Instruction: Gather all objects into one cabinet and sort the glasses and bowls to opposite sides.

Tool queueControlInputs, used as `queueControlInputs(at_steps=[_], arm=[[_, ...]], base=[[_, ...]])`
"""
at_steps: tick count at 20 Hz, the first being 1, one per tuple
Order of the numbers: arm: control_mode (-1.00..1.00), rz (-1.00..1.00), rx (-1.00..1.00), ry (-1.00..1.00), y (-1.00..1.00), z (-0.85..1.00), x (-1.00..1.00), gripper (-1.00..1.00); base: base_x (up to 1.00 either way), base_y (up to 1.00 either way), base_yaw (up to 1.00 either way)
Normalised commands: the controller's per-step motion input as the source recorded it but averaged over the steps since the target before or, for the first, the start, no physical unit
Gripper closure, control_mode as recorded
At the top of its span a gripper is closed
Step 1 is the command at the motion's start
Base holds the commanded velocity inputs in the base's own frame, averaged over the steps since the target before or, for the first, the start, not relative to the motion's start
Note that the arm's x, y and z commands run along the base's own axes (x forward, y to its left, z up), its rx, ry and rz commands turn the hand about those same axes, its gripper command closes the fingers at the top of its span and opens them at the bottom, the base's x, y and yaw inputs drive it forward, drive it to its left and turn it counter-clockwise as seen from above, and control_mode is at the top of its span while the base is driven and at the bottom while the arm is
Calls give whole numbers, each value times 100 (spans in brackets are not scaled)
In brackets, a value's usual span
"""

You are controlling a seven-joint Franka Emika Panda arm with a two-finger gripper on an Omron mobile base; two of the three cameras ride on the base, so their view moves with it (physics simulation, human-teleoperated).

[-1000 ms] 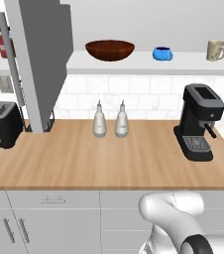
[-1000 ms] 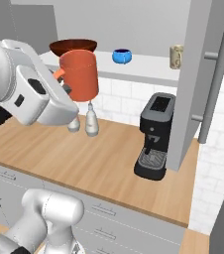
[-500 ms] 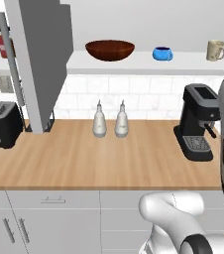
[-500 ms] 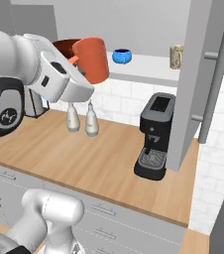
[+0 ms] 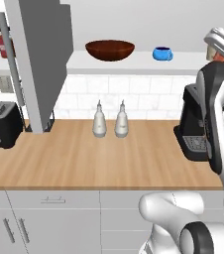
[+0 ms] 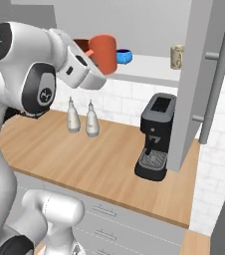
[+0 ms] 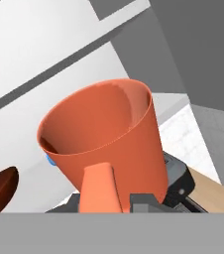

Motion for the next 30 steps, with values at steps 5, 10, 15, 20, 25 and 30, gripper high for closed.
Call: queueControlInputs(at_steps=[5, 10, 15, 20, 25, 30], arm=[[-100, 1, 2, 15, 0, -17, 43, 100], [-100, 5, 1, 12, -25, -30, 46, 100], [-100, 2, -2, 1, -27, -2, 56, 100], [-100, 1, -3, 0, -17, -10, 48, 100], [-100, 0, 0, 0, -32, -17, 61, 100], [-100, 0, 0, 0, -31, 0, 76, 100]], base=[[0, 0, 0], [0, 0, 0], [0, 0, 0], [0, 0, 0], [0, 0, 0], [0, 0, 0]])
